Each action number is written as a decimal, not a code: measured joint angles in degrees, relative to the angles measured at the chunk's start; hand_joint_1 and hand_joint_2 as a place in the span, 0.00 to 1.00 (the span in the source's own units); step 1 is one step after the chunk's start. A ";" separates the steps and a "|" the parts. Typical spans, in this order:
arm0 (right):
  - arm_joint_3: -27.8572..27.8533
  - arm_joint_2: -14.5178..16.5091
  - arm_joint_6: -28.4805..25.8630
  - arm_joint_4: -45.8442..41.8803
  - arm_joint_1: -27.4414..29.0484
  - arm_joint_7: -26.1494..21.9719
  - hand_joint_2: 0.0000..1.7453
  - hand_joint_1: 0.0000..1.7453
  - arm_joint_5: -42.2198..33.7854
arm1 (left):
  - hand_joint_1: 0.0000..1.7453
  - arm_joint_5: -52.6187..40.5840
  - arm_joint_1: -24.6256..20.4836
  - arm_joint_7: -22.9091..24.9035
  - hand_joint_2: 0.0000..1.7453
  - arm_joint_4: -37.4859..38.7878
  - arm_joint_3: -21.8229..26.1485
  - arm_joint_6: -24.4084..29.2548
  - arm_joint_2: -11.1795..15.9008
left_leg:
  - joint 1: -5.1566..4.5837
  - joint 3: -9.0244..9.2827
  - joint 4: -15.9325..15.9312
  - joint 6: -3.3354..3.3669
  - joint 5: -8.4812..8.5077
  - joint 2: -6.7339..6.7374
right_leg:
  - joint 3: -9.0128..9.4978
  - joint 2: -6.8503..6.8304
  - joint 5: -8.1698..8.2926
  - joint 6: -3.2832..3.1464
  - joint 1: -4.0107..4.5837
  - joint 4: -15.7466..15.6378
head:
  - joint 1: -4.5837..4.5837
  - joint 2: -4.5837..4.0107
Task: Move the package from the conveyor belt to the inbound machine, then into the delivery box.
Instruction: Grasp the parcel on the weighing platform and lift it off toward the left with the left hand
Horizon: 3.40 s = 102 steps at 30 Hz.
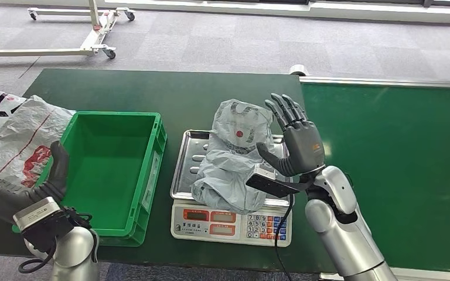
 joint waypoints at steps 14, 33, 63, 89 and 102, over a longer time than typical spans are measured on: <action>-7.26 0.29 -20.44 -3.50 3.05 -2.01 1.00 0.00 2.38 | 0.00 -0.97 -0.21 0.00 1.00 0.85 -0.83 -0.01 0.01 | -0.01 0.00 0.02 0.00 -0.02 0.01 | -0.03 0.01 0.00 0.00 -0.01 0.00 | 0.01 0.00; -34.06 17.32 -23.75 -43.39 -3.34 -23.53 1.00 0.00 3.56 | 0.00 -29.18 -22.79 13.29 1.00 55.99 -28.36 -12.99 -3.40 | -0.28 -0.02 0.09 0.33 0.15 0.24 | -0.08 0.13 0.35 0.30 -0.29 -0.02 | 0.01 0.00; -32.92 21.10 -23.60 -41.17 -3.94 -23.51 1.00 0.00 4.08 | 1.00 -29.73 -36.11 14.92 1.00 81.04 -51.89 -30.58 -4.86 | -0.25 0.06 0.06 0.32 0.26 0.19 | 0.01 0.13 0.37 0.27 -0.24 -0.01 | -0.01 0.00; -34.38 21.09 -23.62 -41.21 -0.27 -23.49 1.00 0.00 4.10 | 0.00 -32.70 -32.78 21.69 1.00 48.30 -29.81 -4.04 2.24 | -0.18 -0.11 0.06 0.30 0.28 0.15 | -0.13 0.10 0.32 0.26 -0.19 0.00 | -0.01 0.00; -34.39 21.16 -23.60 -39.27 -1.85 -23.53 1.00 0.00 5.47 | 0.00 -40.19 -39.40 28.47 1.00 72.21 -30.01 -37.29 2.85 | -0.20 -0.12 0.06 0.30 0.30 0.14 | -0.14 0.12 0.37 0.25 -0.19 0.01 | 0.00 0.00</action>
